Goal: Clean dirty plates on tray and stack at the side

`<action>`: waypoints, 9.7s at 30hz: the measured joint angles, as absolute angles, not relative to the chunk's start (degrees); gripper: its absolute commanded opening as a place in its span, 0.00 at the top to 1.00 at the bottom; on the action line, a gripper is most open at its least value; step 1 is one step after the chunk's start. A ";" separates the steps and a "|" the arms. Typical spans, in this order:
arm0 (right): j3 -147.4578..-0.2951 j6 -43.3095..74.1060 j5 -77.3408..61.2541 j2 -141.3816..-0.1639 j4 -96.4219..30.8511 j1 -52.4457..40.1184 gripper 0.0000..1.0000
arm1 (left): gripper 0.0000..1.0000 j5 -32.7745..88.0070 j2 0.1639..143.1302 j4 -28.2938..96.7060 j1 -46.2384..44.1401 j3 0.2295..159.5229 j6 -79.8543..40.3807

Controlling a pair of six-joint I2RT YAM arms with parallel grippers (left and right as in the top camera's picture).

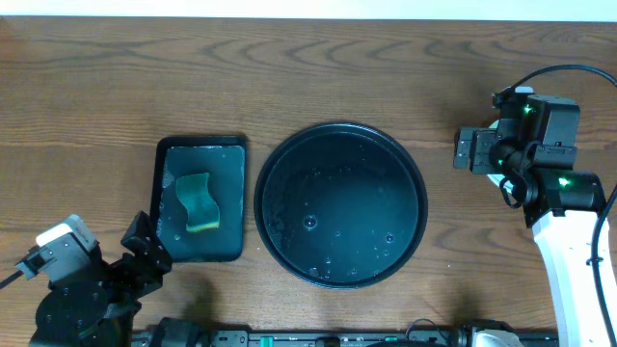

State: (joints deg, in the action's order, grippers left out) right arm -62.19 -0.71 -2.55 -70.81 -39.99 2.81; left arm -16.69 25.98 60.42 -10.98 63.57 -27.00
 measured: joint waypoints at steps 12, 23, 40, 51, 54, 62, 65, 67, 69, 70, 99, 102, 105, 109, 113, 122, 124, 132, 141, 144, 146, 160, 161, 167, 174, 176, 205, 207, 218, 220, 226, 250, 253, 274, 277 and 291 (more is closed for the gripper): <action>-62.19 -0.71 -3.01 -70.81 -40.03 2.81 0.01 | 0.18 -16.71 25.98 60.42 -10.98 63.57 -27.00; -62.19 -0.71 -3.01 -70.81 -40.03 2.81 0.01 | 0.18 -16.71 25.98 60.42 -10.98 63.57 -27.00; -62.19 -0.69 -3.01 -70.81 -40.03 2.81 0.01 | 0.18 -17.21 25.98 60.47 -10.98 63.57 -26.24; -62.19 -0.71 -3.03 -70.81 -40.03 2.81 0.01 | 0.18 -19.49 18.85 40.93 -5.80 52.49 -19.35; -62.19 -0.69 -3.03 -70.81 -40.05 2.81 0.01 | 0.18 -18.44 14.11 32.97 -5.63 45.21 -17.67; -62.19 -0.69 -3.03 -70.81 -40.05 2.81 0.01 | 0.18 -12.12 8.99 10.37 -3.79 27.77 -16.25; -62.19 -0.71 -3.03 -70.81 -40.05 2.81 0.01 | 0.18 -10.31 7.66 5.28 -3.77 23.59 -16.14; -62.19 -0.69 -3.03 -70.81 -40.05 2.81 0.01 | 0.18 -9.39 6.66 2.96 -3.75 21.71 -16.08; -62.19 -0.69 -3.03 -70.81 -40.05 2.81 0.01 | 0.18 -8.67 4.82 -0.69 -3.75 19.25 -15.99; -62.19 -0.69 -3.03 -70.81 -40.05 2.81 0.01 | 0.18 -8.45 4.14 -1.32 -3.75 18.55 -16.03; -62.19 -0.69 -3.03 -70.81 -40.05 2.81 0.01 | 0.18 -0.73 0.58 -32.99 -0.95 2.20 -12.10; -62.19 -0.69 -3.03 -70.81 -40.05 2.81 0.01 | 0.18 -0.05 0.58 -33.19 -0.95 0.84 -11.55; -62.19 -0.69 -3.03 -70.81 -40.05 2.81 0.01 | 0.18 0.12 0.58 -31.27 -0.95 0.45 -11.46; -62.19 -0.71 -3.05 -70.81 -40.05 2.81 0.01 | 0.18 0.12 0.56 -21.56 -0.95 0.38 -11.11; -62.19 -0.71 -3.05 -70.81 -40.07 2.81 0.01 | 0.18 0.19 0.58 -9.23 -0.95 0.36 -11.05; -62.19 -0.69 -3.03 -70.81 -40.05 2.81 0.01 | 0.18 1.32 0.58 0.93 -0.95 0.58 -11.00; -62.19 -0.69 -3.05 -70.81 -40.05 2.81 0.01 | 0.18 1.45 0.58 1.10 -0.95 0.67 -10.85; -62.19 -0.69 -3.03 -70.81 -40.05 2.81 0.01 | 0.18 1.58 0.58 1.13 -0.95 0.67 -10.63; -62.19 -0.69 -3.03 -70.81 -40.05 2.81 0.01 | 0.18 1.58 0.58 1.13 -0.95 0.67 -10.63; -62.19 -0.69 -3.03 -70.81 -40.05 2.81 0.01 | 0.18 1.58 0.58 1.13 -0.95 0.67 -10.63; -62.19 -0.69 -3.05 -70.81 -40.05 2.81 0.01 | 0.18 1.58 0.58 1.13 -0.95 0.67 -10.63; -62.19 -0.69 -3.03 -70.81 -40.05 2.81 0.01 | 0.18 1.58 0.58 1.13 -0.95 0.67 -10.63; -62.19 -0.69 -3.05 -70.81 -40.05 2.81 0.01 | 0.18 1.58 0.58 1.13 -0.95 0.67 -10.63; -62.19 -0.71 -3.05 -70.59 -40.07 2.81 0.01 | 0.18 1.58 0.58 1.13 -0.95 0.67 -10.63; -62.19 -0.69 -3.05 -61.21 -40.29 2.81 0.01 | 0.18 1.58 0.58 1.15 -0.95 0.67 -10.63; -62.19 -0.69 -3.03 -56.77 -40.25 2.81 0.01 | 0.18 1.58 0.58 1.15 -0.95 0.69 -10.63; -54.98 -0.71 -3.25 -5.69 -34.79 2.81 0.01 | 0.18 1.58 0.58 1.26 -0.95 0.73 -10.61; -49.80 -0.71 -4.19 -2.52 -29.23 2.81 0.01 | 0.18 1.58 0.58 1.26 -0.95 0.75 -10.59; -25.89 -0.45 -10.13 -0.64 -2.94 2.81 0.01 | 0.18 1.58 0.58 1.28 -0.95 0.75 -10.55; -22.02 -0.43 -10.83 -0.64 1.98 2.81 0.01 | 0.18 1.61 0.58 1.28 -0.95 0.75 -10.50; -11.90 -0.21 -13.43 -0.62 15.53 2.81 0.01 | 0.18 1.61 0.58 1.28 -0.95 0.75 -10.46; -0.36 -0.27 -13.50 -0.64 6.13 2.81 0.01 | 0.18 1.58 0.58 1.30 -0.95 0.78 -10.46; -0.36 -0.27 -13.37 -0.62 2.24 2.81 0.01 | 0.18 1.61 0.58 1.30 -0.95 0.78 -10.46; -0.38 -6.13 -11.75 -0.67 -3.07 2.81 0.01 | 0.18 1.58 0.58 1.30 -0.95 0.78 -10.46; -0.38 -6.55 -11.75 -0.67 -3.07 2.81 0.01 | 0.18 1.61 0.58 1.30 -0.95 0.78 -10.46; -0.38 -6.57 -11.75 -0.67 -3.07 2.81 0.01 | 0.18 1.61 0.58 1.30 -0.95 0.78 -10.46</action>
State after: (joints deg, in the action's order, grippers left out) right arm -0.38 -6.57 -11.75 -0.67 -3.07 2.81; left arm 1.61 0.58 1.30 -0.95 0.78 -10.46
